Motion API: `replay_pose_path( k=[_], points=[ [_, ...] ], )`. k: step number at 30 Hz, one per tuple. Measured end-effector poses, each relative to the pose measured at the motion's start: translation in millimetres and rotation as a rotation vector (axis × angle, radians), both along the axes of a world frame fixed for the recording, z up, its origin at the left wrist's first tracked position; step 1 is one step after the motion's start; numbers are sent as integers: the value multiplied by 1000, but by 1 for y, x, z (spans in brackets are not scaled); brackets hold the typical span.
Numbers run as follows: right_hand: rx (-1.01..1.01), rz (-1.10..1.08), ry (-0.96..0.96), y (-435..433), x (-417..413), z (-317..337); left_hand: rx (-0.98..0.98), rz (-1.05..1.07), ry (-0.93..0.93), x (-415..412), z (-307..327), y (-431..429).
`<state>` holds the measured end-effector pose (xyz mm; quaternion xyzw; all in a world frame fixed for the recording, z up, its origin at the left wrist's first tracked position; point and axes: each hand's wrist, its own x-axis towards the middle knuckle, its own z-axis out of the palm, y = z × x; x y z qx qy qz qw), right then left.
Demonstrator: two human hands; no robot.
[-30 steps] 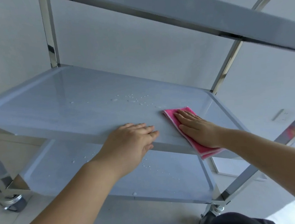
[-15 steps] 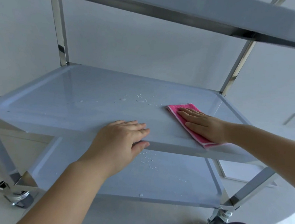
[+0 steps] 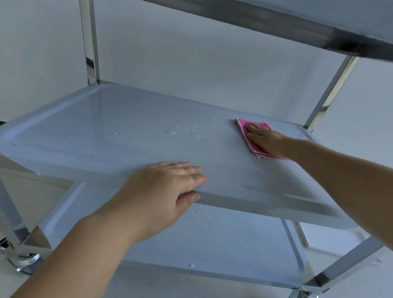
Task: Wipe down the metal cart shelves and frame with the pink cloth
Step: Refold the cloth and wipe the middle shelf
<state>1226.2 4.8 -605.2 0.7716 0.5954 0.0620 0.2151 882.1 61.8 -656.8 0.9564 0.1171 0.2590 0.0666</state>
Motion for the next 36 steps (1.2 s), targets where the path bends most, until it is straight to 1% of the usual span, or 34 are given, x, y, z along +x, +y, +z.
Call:
replay_pose_path(
  k=[4,8,13,16,17,21,24,26,31,36],
  points=[
    [-5,-58,-8,15,8,2,-46,33,-30,-10,0,11],
    [-2,-43,-32,32,16,4,22,51,-58,-4,-4,9],
    [29,-16,-66,57,33,-1,-17,37,-88,-1,-8,12],
    [13,-15,-78,70,40,-2,-15,32,-93,0,-10,12],
    [-8,-1,-114,74,42,-2,-15,31,-91,1,-10,11],
    [14,-34,-101,89,42,-3,-30,28,-99,4,-10,11],
    [60,-78,3,94,32,-2,-5,34,-86,5,-9,11],
    [68,-59,17,94,26,-3,-14,45,-70,5,-8,11],
    [10,14,-53,87,10,-5,-60,57,-54,6,-7,9],
    [-61,132,-114,73,-11,-10,-27,73,-32,7,-4,7]
  ],
)
